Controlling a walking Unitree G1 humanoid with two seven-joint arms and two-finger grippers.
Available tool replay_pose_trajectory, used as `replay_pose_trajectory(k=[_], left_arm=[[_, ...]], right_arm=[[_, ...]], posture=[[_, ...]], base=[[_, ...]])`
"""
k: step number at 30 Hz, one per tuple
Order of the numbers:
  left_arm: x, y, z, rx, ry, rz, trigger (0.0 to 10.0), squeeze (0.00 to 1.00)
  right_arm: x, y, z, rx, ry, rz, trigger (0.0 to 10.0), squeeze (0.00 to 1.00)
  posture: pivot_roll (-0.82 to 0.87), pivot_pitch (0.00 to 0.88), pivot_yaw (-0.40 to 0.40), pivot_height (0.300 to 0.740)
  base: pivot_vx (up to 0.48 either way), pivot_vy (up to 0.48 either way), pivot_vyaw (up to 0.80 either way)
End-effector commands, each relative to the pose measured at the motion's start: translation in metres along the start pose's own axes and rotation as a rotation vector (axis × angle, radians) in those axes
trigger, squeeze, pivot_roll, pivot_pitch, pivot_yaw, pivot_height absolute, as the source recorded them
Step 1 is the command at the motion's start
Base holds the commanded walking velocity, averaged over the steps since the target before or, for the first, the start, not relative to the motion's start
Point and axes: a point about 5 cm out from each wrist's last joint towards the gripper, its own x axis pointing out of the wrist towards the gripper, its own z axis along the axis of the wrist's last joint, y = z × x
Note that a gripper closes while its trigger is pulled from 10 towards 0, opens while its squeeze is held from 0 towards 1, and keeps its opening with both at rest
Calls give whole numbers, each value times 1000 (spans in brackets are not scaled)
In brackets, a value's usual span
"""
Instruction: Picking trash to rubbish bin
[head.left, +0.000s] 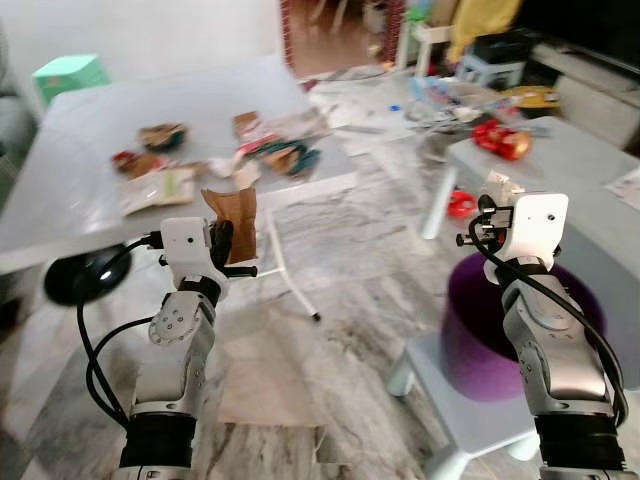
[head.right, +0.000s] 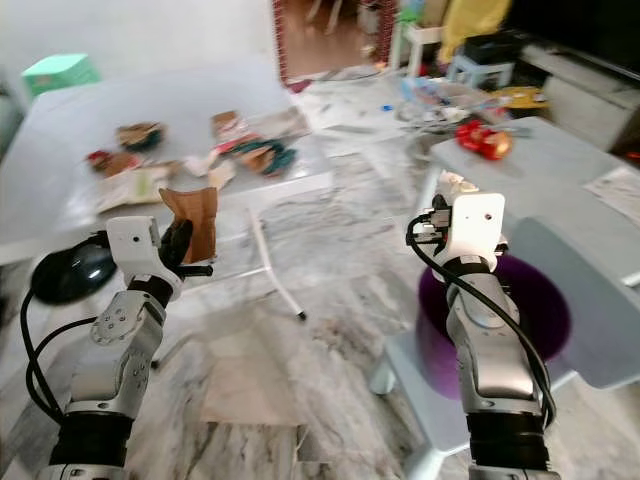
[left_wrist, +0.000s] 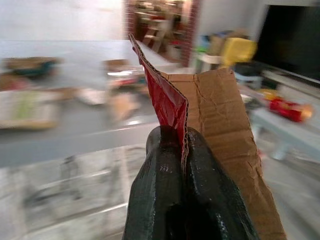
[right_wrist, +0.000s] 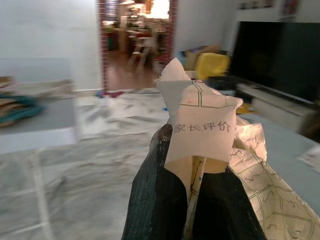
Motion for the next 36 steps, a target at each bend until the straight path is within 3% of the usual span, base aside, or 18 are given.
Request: replay_pose_trajectory(k=[1,36], left_arm=[[2,5,1,16,7,2,10000,0],[6,11,0,44,31,34,10000,0]], right_arm=[[1,5,3,3,-7,18,10000,0],[2,7,2,17,-12,8,10000,0]], posture=[[-96,23,37,740],[-90,19,52,740]], base=[[281,0,-800],[8,0,-777]])
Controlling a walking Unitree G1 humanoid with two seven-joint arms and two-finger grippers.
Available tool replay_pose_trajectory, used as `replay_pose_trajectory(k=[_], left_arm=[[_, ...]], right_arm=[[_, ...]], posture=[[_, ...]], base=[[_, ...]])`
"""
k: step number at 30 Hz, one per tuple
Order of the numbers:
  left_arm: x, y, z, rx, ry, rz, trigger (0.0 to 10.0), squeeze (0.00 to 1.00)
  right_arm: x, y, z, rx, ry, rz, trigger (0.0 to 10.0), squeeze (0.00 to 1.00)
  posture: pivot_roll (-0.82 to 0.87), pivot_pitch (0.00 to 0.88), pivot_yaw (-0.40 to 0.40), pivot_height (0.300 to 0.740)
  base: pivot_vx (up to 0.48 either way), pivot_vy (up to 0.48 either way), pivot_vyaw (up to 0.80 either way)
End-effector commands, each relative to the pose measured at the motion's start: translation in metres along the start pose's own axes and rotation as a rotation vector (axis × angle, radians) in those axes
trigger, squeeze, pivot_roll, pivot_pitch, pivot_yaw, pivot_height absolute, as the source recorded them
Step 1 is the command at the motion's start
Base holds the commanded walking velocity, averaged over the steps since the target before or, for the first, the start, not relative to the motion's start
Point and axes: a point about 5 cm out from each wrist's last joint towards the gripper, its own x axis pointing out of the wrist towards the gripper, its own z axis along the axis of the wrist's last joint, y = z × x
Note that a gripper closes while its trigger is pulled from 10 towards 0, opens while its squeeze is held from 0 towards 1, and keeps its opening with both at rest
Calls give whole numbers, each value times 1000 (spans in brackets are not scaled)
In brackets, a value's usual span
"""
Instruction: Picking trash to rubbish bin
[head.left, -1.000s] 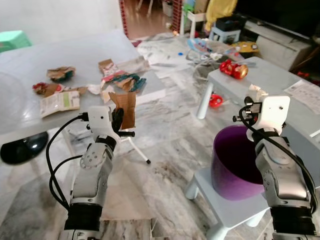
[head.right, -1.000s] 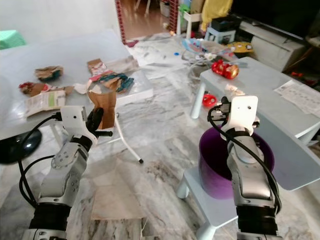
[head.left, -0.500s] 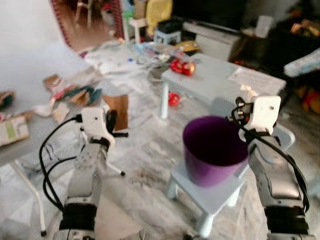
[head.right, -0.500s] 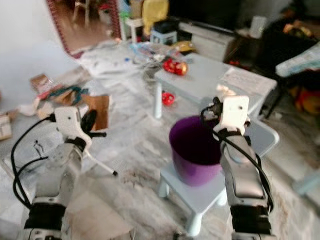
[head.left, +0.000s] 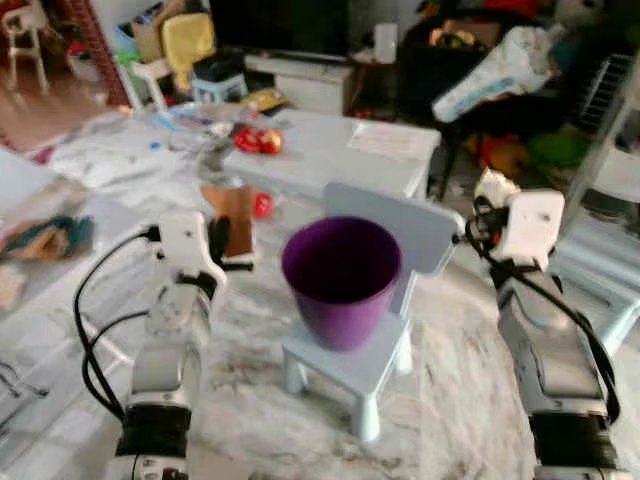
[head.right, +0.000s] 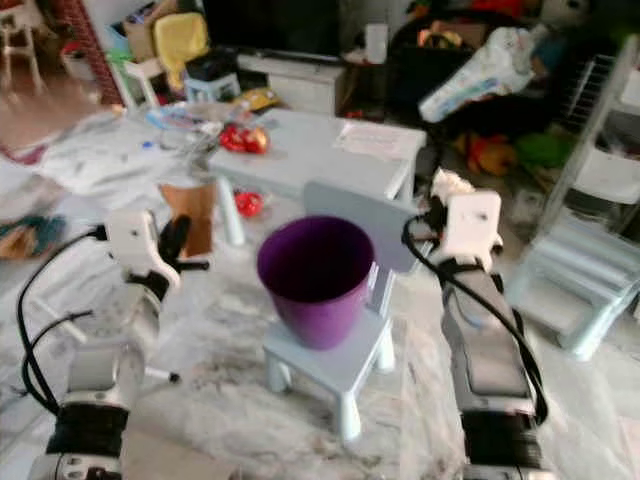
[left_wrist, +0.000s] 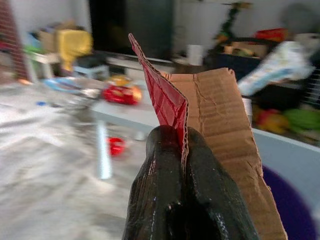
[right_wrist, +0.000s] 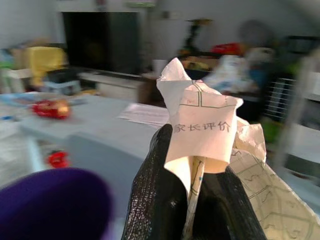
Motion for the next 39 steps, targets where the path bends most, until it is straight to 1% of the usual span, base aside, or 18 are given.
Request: replay_pose_trajectory(k=[1,5,17,26,33,36,39], left_arm=[[1,8,2,30,12,28,10000,0],[3,10,2,31,18,35,10000,0],[4,11,2,39,30,34,10000,0],[3,9,2,54,16,22,10000,0],[2,9,3,59,14,23,10000,0],[2,8,5,83,-8,19,10000,0],[3,7,5,105,-10,29,10000,0]], right_arm=[[2,7,6,5,-25,19,10000,0],[2,7,6,5,-26,17,10000,0],[2,7,6,12,-26,8,10000,0],[2,7,5,15,-27,4,10000,0],[2,7,5,17,-28,1,10000,0],[3,6,5,16,-27,-3,10000,0],[3,6,5,16,-27,-5,10000,0]], posture=[[-90,19,52,740],[-91,19,55,740],[-88,19,61,740],[-84,20,63,740],[-82,22,64,740],[-81,24,65,740],[-81,24,66,740]], base=[[0,0,0],[0,76,0],[0,460,0],[0,447,0],[0,171,0],[0,0,0],[0,0,0]])
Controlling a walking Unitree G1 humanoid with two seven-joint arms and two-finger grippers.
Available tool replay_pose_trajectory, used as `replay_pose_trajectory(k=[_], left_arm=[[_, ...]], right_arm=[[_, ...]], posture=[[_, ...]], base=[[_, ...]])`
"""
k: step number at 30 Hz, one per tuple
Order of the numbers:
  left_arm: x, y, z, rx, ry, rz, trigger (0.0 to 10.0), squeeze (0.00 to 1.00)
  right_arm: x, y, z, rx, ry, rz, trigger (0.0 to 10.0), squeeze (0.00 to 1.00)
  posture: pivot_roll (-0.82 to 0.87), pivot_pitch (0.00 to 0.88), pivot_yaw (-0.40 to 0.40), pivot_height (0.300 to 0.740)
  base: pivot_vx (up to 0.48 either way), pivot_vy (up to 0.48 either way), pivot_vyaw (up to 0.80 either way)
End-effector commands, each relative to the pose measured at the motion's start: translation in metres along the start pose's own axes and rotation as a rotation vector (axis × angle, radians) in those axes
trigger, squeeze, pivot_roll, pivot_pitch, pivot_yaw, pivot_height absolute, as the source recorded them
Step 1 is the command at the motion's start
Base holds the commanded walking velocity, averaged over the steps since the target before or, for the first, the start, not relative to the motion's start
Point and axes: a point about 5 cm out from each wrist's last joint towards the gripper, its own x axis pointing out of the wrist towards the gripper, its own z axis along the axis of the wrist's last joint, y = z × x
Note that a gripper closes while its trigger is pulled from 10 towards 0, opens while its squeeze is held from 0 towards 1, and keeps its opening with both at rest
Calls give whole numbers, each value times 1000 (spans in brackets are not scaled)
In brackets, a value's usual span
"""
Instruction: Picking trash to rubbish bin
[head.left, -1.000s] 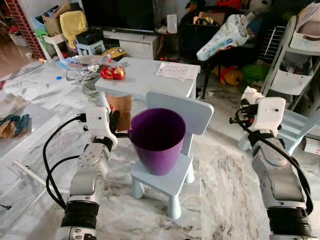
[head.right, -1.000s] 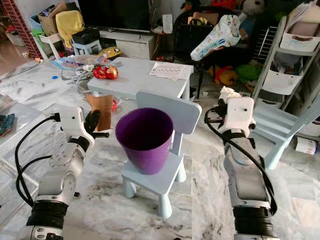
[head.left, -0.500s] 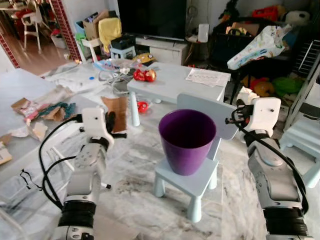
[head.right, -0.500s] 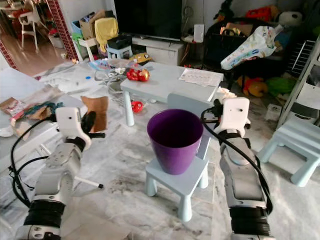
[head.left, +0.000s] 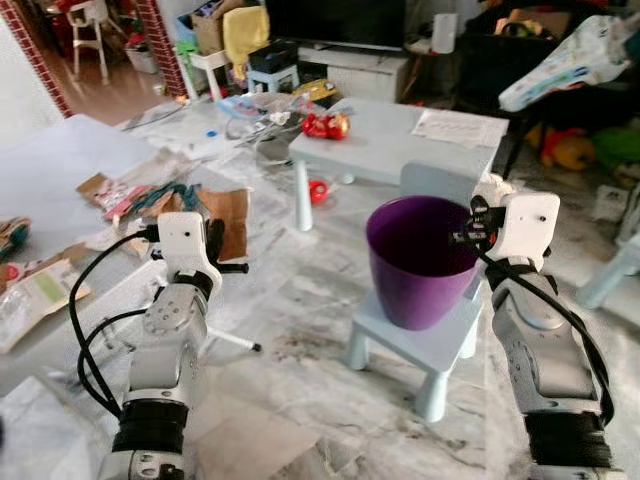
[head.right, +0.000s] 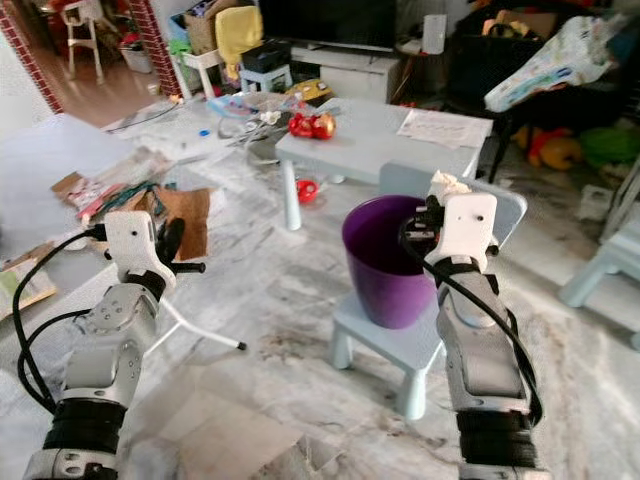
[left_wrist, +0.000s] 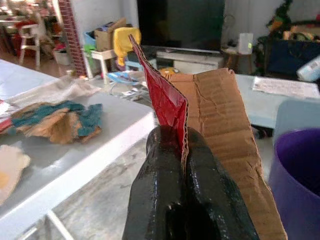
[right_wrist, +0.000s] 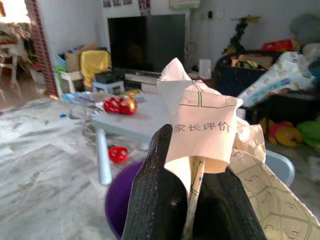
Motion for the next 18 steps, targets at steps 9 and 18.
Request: replay_pose_trajectory(k=[9,18], left_arm=[[3,2,7,-2,-14,-17,10000,0],[1,-4,4,-17,-15,-49,10000,0]], right_arm=[[2,3,3,10,-11,0,10000,0],[2,4,4,5,-15,9,10000,0]], posture=[[-83,27,67,740],[-83,25,63,740]], base=[[0,0,-428],[0,0,-167]])
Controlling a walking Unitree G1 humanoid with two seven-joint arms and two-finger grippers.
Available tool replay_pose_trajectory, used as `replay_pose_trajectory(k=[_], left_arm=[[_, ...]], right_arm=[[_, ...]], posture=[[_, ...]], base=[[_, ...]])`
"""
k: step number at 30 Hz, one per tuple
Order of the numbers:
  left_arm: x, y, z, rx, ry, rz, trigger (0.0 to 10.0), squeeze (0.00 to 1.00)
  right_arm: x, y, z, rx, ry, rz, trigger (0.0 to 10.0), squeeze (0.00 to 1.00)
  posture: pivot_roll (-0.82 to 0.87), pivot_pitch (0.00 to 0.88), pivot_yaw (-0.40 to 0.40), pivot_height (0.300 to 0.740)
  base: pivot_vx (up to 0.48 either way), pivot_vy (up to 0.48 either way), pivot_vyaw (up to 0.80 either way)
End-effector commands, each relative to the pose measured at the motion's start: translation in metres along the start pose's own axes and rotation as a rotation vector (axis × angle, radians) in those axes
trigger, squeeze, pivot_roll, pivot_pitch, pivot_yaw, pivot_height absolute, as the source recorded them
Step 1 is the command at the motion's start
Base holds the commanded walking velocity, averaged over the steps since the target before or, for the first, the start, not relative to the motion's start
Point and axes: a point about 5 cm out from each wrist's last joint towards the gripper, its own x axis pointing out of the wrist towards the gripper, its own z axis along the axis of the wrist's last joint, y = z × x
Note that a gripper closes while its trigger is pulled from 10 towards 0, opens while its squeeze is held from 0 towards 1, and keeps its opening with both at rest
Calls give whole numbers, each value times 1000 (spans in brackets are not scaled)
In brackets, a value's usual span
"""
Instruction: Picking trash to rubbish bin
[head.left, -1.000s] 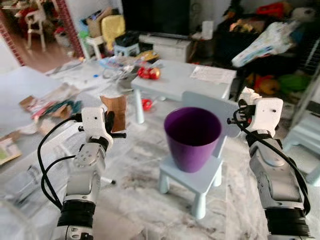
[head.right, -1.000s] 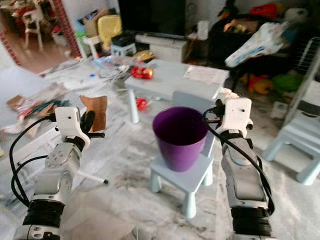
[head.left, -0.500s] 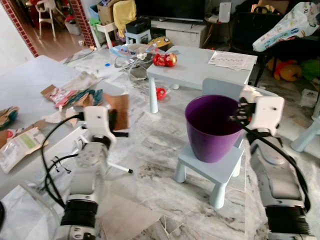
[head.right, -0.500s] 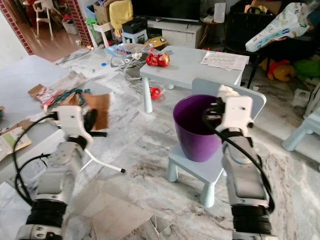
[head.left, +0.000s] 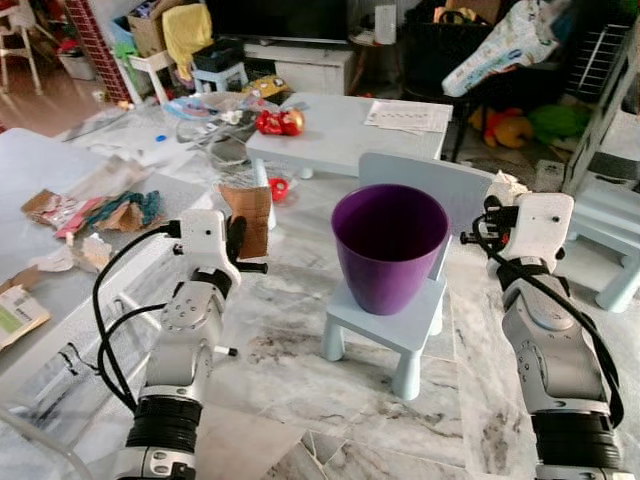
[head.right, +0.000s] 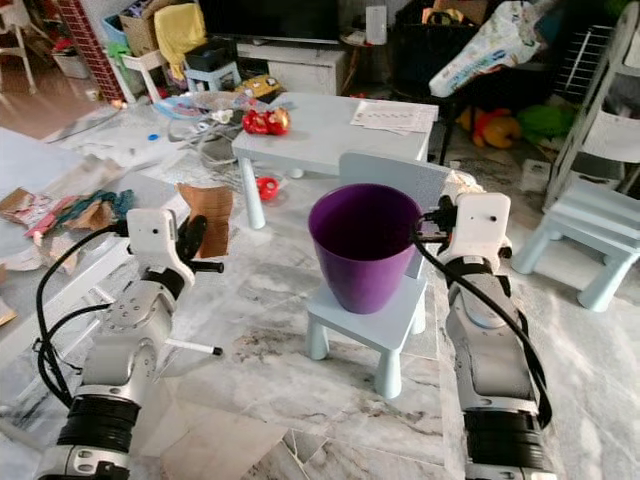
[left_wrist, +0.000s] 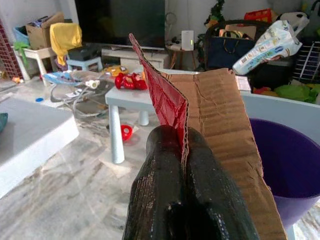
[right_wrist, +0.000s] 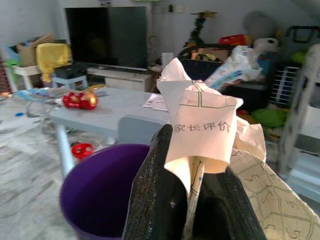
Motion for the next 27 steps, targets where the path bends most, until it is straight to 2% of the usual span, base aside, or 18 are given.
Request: replay_pose_trajectory(k=[1,27], left_arm=[[-2,5,1,3,-5,9,10000,0],[-5,-3,0,-20,-2,-40,10000,0]], right_arm=[[2,4,4,2,-17,15,10000,0],[2,8,4,6,-17,26,10000,0]], posture=[[-85,22,61,740],[-80,25,60,740]], base=[[0,0,0],[341,0,0]])
